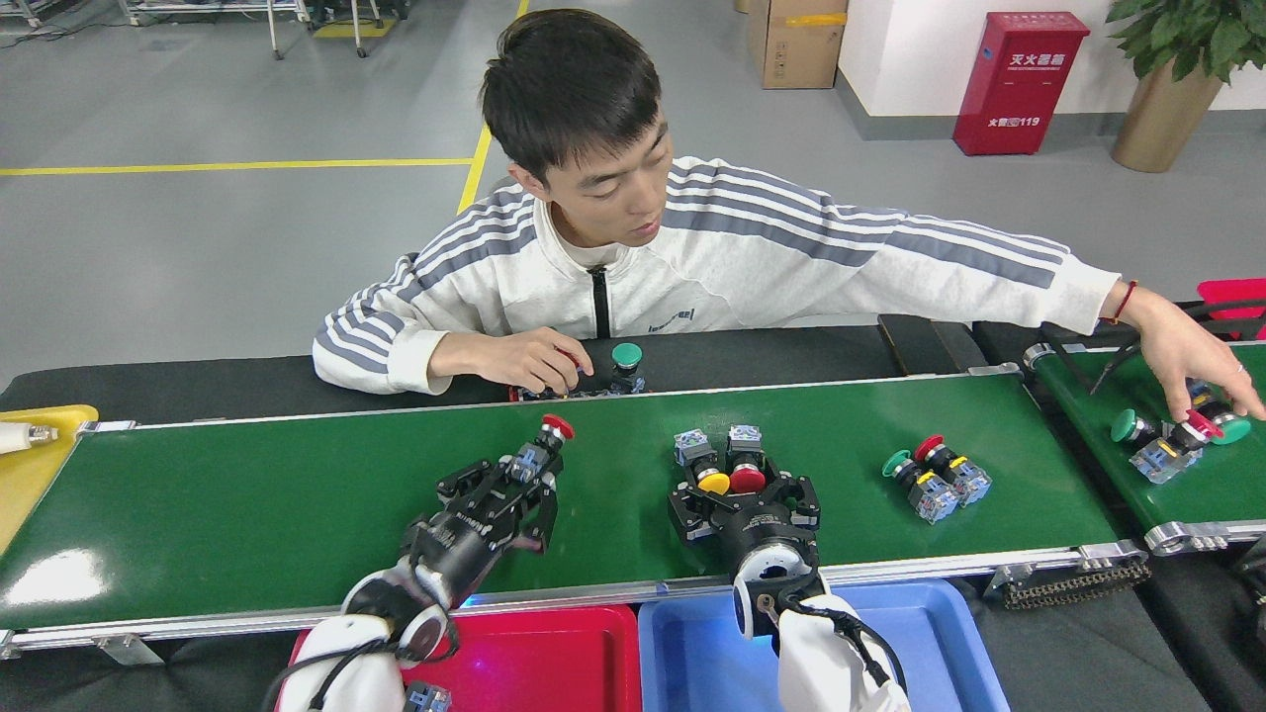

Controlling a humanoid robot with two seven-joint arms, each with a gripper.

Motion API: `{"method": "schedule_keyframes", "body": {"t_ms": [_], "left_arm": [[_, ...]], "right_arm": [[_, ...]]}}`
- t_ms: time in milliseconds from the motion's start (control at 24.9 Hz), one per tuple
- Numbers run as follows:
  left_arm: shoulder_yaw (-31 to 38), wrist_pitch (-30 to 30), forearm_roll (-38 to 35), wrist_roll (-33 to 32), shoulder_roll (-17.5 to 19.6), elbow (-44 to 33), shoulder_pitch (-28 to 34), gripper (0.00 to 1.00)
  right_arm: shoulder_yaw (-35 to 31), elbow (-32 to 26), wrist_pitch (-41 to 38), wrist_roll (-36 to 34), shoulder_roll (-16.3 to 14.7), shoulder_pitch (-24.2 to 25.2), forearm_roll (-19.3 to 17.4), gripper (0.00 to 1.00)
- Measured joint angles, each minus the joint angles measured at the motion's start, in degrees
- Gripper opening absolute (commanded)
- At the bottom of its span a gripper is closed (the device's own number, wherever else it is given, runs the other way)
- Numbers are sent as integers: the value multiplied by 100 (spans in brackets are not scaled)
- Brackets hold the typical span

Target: Pick switch part from conveyor to tray

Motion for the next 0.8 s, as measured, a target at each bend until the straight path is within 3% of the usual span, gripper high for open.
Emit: {"method": "schedule_keyframes", "body": {"t_ms": [80, 121, 321, 442, 522, 563, 603, 643, 683, 804], "left_arm": [[325, -234, -17, -44, 9, -710, 784, 89], [478, -310, -31, -62, -4, -955, 1073, 99], [910, -404, -28, -78, -270, -1416, 1526, 100], [1470, -405, -27, -78, -401, -1538, 1623, 100], [2100, -443, -27, -79, -743, -1604, 1627, 100], [2498, -300, -27, -91, -921, -1619, 1627, 100], [2829, -24, -27, -99, -984, -1618, 1632, 100], [3084, 286, -23, -101, -986, -1618, 1654, 100], [3254, 582, -20, -101, -985, -1618, 1712, 100], [3429, 1303, -18, -81, -976, -1593, 1994, 100]], "right_arm": [[88, 1, 1, -31, 0, -2, 0, 19], [126, 1, 9, -42, 0, -3, -3, 10], [260, -194, -72, -47, -6, 30, -16, 5], [724, -1076, -538, -52, -40, 468, -8, 5], [1201, -1754, -1033, -54, -169, 875, 18, 5], [1459, -2048, -1334, -54, -295, 1026, 37, 9], [1749, -2313, -1632, -60, -484, 1130, 71, 34], [2030, -2480, -1891, -82, -671, 1155, 131, 78], [2306, -2581, -2105, -151, -818, 1159, 201, 100], [2740, -2671, -2499, -348, -879, 1194, 276, 100]]}}
